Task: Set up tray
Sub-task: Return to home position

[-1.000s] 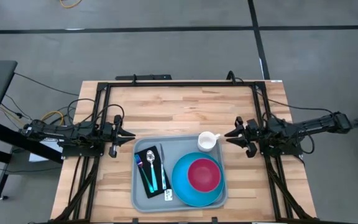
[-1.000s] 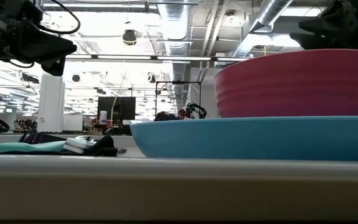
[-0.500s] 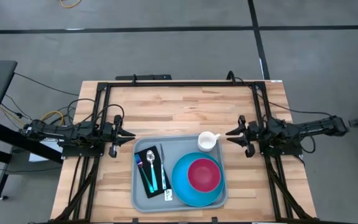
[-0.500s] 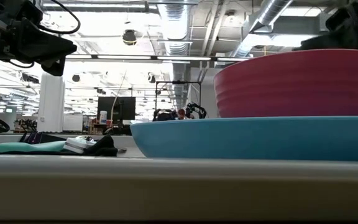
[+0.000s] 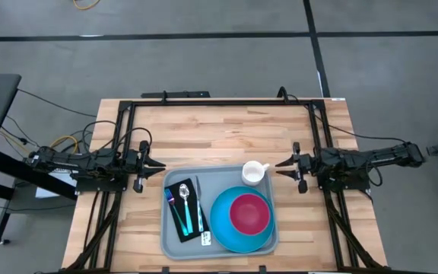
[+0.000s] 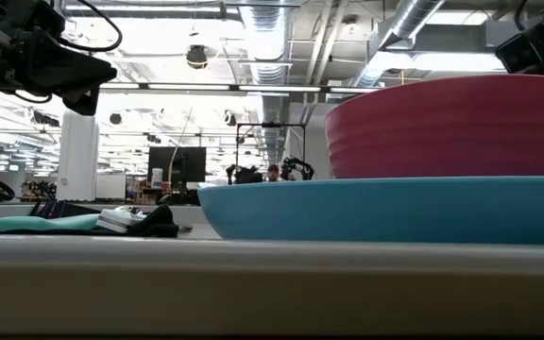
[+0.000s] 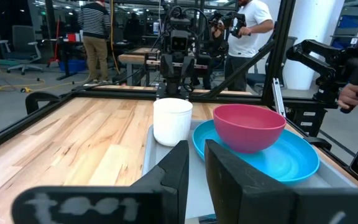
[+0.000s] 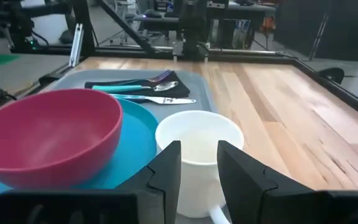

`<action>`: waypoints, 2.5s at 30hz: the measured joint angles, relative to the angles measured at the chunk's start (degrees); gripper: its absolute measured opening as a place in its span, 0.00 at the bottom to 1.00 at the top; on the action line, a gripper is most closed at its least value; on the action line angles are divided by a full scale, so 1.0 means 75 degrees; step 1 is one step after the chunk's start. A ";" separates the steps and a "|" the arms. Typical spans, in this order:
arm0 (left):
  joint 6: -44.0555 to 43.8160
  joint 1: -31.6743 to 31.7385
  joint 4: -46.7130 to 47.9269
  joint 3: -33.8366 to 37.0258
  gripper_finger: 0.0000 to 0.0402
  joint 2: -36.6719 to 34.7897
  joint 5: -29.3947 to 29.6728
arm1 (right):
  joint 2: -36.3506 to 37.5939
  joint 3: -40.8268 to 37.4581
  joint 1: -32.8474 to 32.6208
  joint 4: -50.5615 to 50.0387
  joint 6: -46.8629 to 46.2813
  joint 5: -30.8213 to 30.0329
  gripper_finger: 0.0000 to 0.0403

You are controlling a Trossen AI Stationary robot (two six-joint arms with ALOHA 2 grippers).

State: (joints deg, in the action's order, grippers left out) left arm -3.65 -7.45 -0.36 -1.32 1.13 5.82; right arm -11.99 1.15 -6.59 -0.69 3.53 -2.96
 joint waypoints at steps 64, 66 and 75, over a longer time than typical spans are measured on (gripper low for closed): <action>0.0000 0.0001 0.0000 0.0003 0.10 0.0000 0.0000 | 0.0003 0.0017 0.0037 -0.0026 0.0530 -0.0008 0.24; 0.0000 -0.0002 0.0000 0.0002 0.10 0.0000 0.0000 | 0.0003 0.0017 0.0038 -0.0026 0.0530 -0.0007 0.24; 0.0000 0.0001 0.0000 0.0000 0.10 0.0000 0.0001 | 0.0003 0.0017 0.0038 -0.0026 0.0530 -0.0006 0.24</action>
State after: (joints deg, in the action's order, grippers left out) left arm -3.65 -7.44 -0.36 -1.32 1.13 5.83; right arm -11.97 1.28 -6.31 -0.89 7.51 -3.01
